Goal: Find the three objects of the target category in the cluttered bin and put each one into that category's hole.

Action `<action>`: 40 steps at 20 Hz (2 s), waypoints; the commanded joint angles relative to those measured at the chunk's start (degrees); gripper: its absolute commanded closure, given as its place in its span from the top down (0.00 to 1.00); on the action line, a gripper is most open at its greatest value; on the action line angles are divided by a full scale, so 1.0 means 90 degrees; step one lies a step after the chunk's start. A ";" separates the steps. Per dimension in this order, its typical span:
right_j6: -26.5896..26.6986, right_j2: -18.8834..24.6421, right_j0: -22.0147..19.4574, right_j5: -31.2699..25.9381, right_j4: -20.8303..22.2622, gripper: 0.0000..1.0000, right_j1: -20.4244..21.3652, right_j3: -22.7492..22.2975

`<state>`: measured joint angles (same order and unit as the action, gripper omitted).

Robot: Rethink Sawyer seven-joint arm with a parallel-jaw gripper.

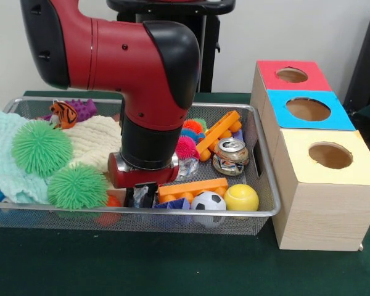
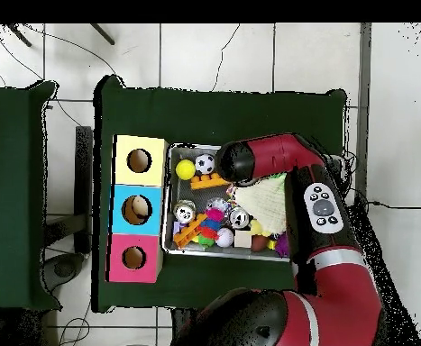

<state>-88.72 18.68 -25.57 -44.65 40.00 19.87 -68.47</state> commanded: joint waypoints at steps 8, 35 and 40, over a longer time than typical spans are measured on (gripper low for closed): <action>-0.0210 -0.0181 0.0112 -0.0626 -0.0478 0.00 0.0220 -0.0442; -0.0723 -0.0075 0.0398 -0.2589 -0.2777 0.00 0.2358 -0.0936; -0.1734 -0.0248 0.0710 -0.2489 -0.3572 0.00 0.2530 -0.1367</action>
<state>-89.03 16.82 -21.17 -61.74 12.82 41.42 -73.38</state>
